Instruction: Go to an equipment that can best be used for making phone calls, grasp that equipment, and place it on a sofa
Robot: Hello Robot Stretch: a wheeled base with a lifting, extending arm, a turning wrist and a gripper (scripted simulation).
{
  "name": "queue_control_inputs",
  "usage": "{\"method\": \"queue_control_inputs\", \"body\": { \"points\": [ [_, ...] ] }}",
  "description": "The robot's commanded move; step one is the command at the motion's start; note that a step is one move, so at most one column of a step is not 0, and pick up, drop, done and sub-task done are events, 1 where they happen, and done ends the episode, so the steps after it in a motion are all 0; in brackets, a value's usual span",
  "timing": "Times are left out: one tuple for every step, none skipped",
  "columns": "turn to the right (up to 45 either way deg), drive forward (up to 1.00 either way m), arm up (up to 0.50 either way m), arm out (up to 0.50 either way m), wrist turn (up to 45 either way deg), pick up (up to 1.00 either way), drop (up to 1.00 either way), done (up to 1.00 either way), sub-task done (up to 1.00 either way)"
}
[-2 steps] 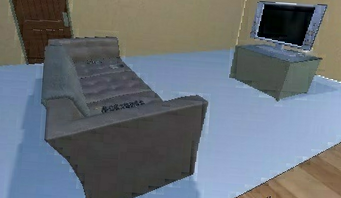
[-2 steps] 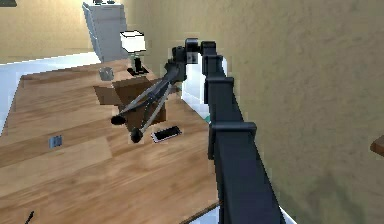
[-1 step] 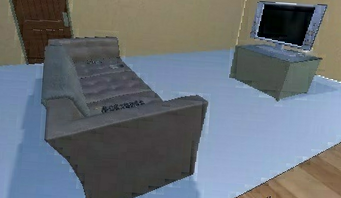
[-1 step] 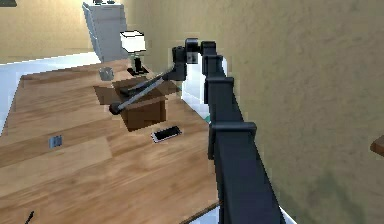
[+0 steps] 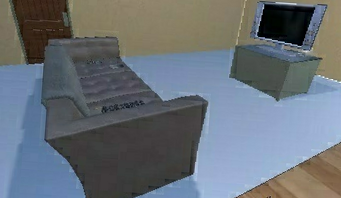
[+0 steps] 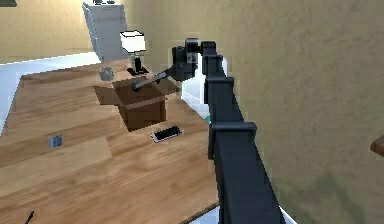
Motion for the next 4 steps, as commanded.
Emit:
{"method": "queue_control_inputs", "body": {
  "points": [
    [0.0, 0.0, -0.3, 0.0, 0.0, 0.0, 0.0, 0.0, 0.0],
    [0.0, 0.0, 0.0, 0.0, 0.0, 1.0, 0.0, 0.0, 0.0],
    [0.0, 0.0, 0.1, 0.0, 0.0, 0.0, 0.0, 0.0, 0.0],
    [0.0, 0.0, 0.22, 0.0, 0.0, 0.0, 0.0, 0.0, 0.0]
  ]
}}
